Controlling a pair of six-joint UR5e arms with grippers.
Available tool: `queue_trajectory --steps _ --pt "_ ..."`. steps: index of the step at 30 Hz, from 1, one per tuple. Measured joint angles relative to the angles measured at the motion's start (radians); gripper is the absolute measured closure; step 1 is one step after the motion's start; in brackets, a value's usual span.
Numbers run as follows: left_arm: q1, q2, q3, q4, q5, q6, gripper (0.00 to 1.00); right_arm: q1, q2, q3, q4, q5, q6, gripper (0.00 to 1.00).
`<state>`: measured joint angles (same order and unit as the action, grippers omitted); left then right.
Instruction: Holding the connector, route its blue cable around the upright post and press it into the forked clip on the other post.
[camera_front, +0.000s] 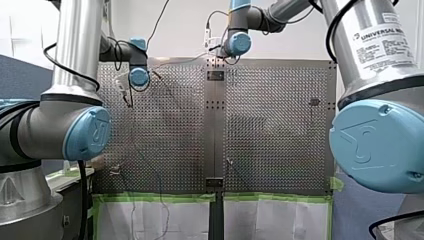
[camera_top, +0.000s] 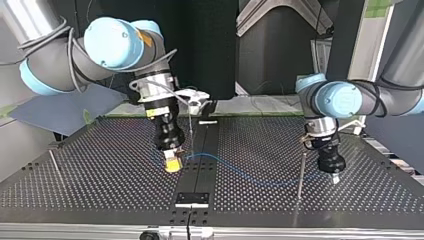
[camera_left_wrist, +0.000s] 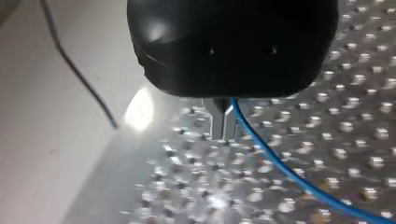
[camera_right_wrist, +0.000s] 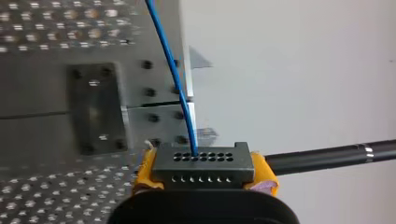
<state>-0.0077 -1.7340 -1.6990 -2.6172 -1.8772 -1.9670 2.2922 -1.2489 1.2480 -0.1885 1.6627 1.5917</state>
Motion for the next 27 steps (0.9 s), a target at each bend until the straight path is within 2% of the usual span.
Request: queue_trajectory --steps 8,15,20,21,22,24,25,27 --pt "-0.01 -0.053 -0.004 0.0 -0.023 -0.01 0.99 0.0 0.038 0.001 0.016 0.001 0.005 1.0" --pt "-0.012 -0.061 -0.032 0.038 -0.021 -0.012 0.99 -0.002 0.068 0.013 0.018 0.005 0.006 1.0" --pt "-0.015 -0.061 -0.038 0.066 -0.019 -0.01 0.99 -0.002 0.096 0.039 -0.003 0.025 0.011 1.0" --pt "-0.015 -0.06 -0.038 0.068 -0.019 -0.009 0.93 -0.001 0.106 0.046 -0.011 0.029 0.012 1.0" --pt "-0.016 -0.06 -0.038 0.069 -0.019 -0.008 0.93 -0.001 0.114 0.05 -0.016 0.032 0.013 1.0" --pt "-0.017 -0.06 -0.038 0.071 -0.019 -0.006 0.78 0.001 0.133 0.055 -0.017 0.035 0.012 1.0" --pt "-0.017 -0.06 -0.038 0.072 -0.018 -0.005 0.78 0.002 0.141 0.056 -0.015 0.036 0.011 1.0" --pt "-0.017 -0.06 -0.038 0.073 -0.011 -0.003 0.65 0.005 0.16 0.058 -0.007 0.038 0.009 1.0"
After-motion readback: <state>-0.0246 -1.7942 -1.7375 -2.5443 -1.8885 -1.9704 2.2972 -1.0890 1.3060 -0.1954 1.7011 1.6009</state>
